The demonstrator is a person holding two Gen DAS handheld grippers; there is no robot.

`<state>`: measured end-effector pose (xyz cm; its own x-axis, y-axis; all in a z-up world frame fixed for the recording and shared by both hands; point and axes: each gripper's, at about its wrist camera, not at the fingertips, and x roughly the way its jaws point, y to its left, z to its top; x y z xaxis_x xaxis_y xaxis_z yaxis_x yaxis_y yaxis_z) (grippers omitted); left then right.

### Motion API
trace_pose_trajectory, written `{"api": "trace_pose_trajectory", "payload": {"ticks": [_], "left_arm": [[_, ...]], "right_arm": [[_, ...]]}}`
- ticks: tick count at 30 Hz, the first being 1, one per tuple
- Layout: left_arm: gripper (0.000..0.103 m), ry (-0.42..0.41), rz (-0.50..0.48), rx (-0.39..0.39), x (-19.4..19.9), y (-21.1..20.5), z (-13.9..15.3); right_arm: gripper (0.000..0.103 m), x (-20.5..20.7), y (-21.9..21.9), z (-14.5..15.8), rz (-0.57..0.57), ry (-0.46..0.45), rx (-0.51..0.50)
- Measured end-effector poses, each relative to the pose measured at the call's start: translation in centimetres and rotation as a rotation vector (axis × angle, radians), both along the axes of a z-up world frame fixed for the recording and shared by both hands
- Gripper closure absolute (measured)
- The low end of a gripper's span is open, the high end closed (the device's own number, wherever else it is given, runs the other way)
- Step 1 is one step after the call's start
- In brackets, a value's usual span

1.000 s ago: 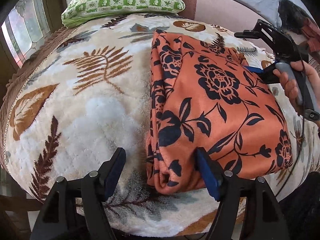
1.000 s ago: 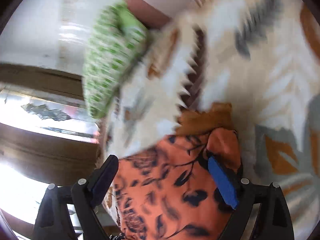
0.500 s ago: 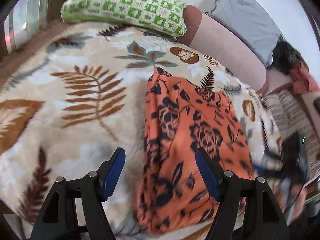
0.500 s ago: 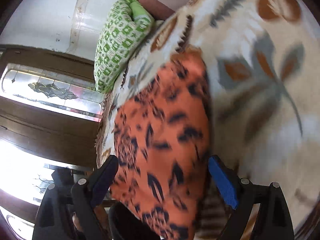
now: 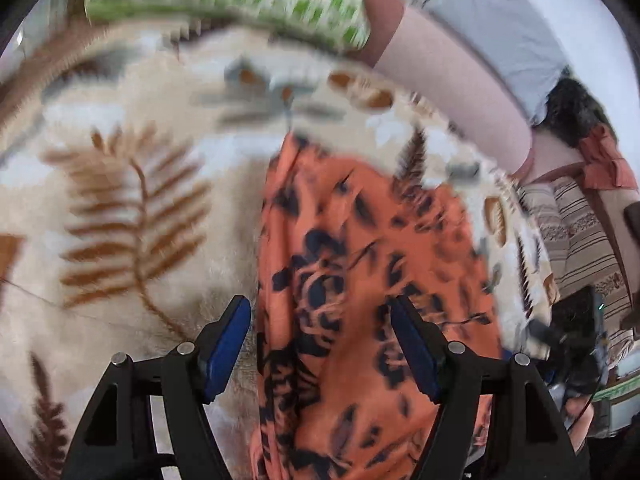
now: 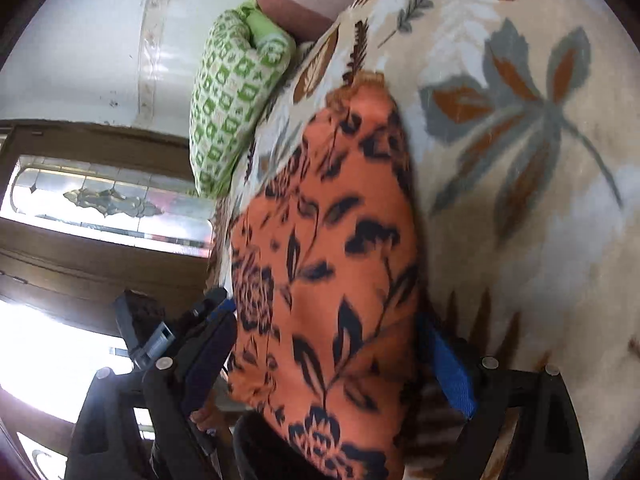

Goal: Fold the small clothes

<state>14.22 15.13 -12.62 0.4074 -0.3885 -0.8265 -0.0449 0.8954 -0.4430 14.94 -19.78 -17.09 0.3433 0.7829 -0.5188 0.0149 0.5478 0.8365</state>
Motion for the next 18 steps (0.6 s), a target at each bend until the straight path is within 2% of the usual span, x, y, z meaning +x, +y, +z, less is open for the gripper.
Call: {"api": "trace_pose_trajectory", "payload": {"ticks": [1,3,4,5,7,9,10,11,13,15,17,18], "left_arm": [[0.029,0.020,0.006,-0.028,0.3,0.2,-1.0],[0.035,-0.018,0.006,-0.067,-0.1,0.6,-1.1],[0.056,-0.022,-0.018,-0.090,-0.2,0.4,-1.0],[0.059,-0.023,-0.034,-0.106,-0.2,0.3,-0.9],[0.059,-0.018,-0.037,-0.107,-0.2,0.2,-1.1],[0.058,0.010,-0.020,-0.169,0.0,0.8,-1.6],[0.054,0.026,-0.015,-0.191,-0.1,1.4,-1.6],[0.052,0.025,-0.016,-0.184,-0.1,1.6,-1.2],[0.050,-0.031,-0.019,-0.145,0.1,1.8,0.6],[0.048,-0.082,-0.015,-0.136,1.1,2.3,1.9],[0.048,-0.073,-0.004,-0.174,3.1,3.1,1.7],[0.053,-0.051,-0.008,-0.174,4.1,3.1,1.1]], "right_arm": [[0.010,0.6,0.2,-0.3,0.005,0.006,-0.001],[0.010,1.5,1.2,-0.8,0.027,0.026,-0.022],[0.010,1.7,1.7,-0.9,0.042,0.025,-0.032],[0.012,1.8,2.1,-0.6,0.056,0.006,-0.051],[0.016,2.0,3.2,-0.5,0.088,-0.022,-0.129],[0.016,2.2,3.6,-0.2,0.091,-0.017,-0.156],[0.016,2.1,3.5,0.3,0.089,-0.024,-0.179],[0.016,2.0,3.6,0.8,0.077,-0.036,-0.214],[0.016,1.6,3.1,2.0,0.067,-0.082,-0.272],[0.016,1.4,3.0,2.6,0.077,-0.092,-0.281],[0.016,1.2,3.2,3.0,0.081,-0.106,-0.303],[0.016,1.1,3.3,3.1,0.081,-0.115,-0.319]]}}
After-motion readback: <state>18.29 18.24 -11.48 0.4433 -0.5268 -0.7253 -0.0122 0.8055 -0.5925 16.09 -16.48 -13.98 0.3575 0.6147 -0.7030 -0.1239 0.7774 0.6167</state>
